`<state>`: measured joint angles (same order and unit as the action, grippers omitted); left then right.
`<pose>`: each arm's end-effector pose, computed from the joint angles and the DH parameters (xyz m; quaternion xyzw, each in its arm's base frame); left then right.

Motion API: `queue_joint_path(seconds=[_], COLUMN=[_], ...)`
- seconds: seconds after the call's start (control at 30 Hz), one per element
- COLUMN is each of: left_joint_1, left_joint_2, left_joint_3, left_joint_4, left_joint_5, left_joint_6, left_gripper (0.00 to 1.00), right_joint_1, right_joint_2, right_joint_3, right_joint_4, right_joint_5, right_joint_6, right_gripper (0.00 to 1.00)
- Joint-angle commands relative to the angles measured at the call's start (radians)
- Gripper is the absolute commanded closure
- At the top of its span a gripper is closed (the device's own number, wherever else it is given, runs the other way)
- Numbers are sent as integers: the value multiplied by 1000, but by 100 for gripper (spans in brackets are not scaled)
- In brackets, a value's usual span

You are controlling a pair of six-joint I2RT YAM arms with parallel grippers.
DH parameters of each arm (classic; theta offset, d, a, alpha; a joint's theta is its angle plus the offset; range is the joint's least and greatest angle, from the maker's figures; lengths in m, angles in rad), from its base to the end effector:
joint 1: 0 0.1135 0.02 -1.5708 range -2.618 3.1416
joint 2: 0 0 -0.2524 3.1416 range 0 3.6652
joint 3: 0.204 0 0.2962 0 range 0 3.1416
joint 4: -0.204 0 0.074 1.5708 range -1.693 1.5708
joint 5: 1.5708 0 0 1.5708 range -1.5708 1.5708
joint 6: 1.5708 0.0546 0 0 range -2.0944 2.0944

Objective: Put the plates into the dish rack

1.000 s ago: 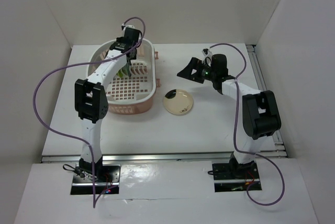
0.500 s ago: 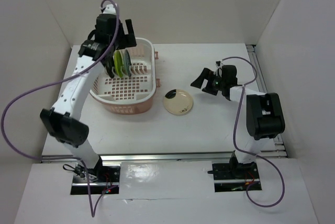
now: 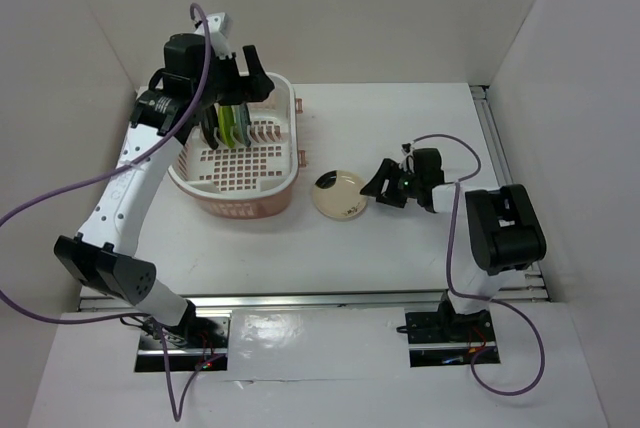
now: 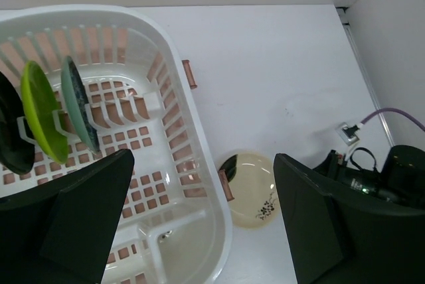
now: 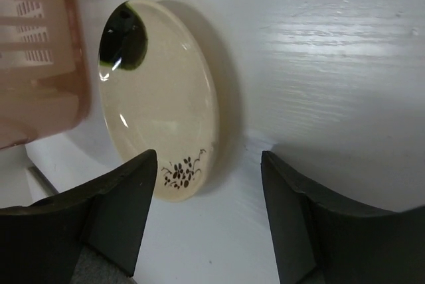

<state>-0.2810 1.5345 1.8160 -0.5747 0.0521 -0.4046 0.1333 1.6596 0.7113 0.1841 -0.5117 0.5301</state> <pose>0.3795 -0.1125 0.4668 -0.0341 0.8020 -0.2200 0.5543 0.3414 0.0728 0.0801 0.0780 0.8920 0.3437 0.2832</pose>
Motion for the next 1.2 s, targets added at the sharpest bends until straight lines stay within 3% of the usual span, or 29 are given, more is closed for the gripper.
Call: queue_joint_path(seconds=[0.0,0.2,0.4,0.57,0.6,0.7,0.73,0.97,1.17], left_joint_1=[3,3,3,3,3,3,3,3,3], left_joint_2=[-22,-54,-63,-63,-63,-63,-63,-63,-16], left_joint_3=[-7,-44,-55,-55,-55,-66,-66,-96,-87], left_joint_4=[41,64,64,73,73,73,73,91,101], left_joint_5=[80,115,106,106,106,106,106,106,164], left_joint_6=[-36,-36,-26,-26,-26,-26,-26,-17,-40], left_gripper=[0,0,0,0,0,0,0,0,0], right_joint_1=[34,43,43,43,43,43,43,-1,-1], right_joint_2=[46,94,137,192,204,213,222,119,-192], right_joint_3=[-12,19,69,93,93,117,117,159,204], right_joint_4=[74,86,14,5,5,-15,-37,-117,-158], right_joint_5=[-5,8,50,59,59,87,104,223,546], right_joint_6=[11,31,41,71,80,90,90,132,215], right_gripper=[29,34,61,68,71,97,100,100,100])
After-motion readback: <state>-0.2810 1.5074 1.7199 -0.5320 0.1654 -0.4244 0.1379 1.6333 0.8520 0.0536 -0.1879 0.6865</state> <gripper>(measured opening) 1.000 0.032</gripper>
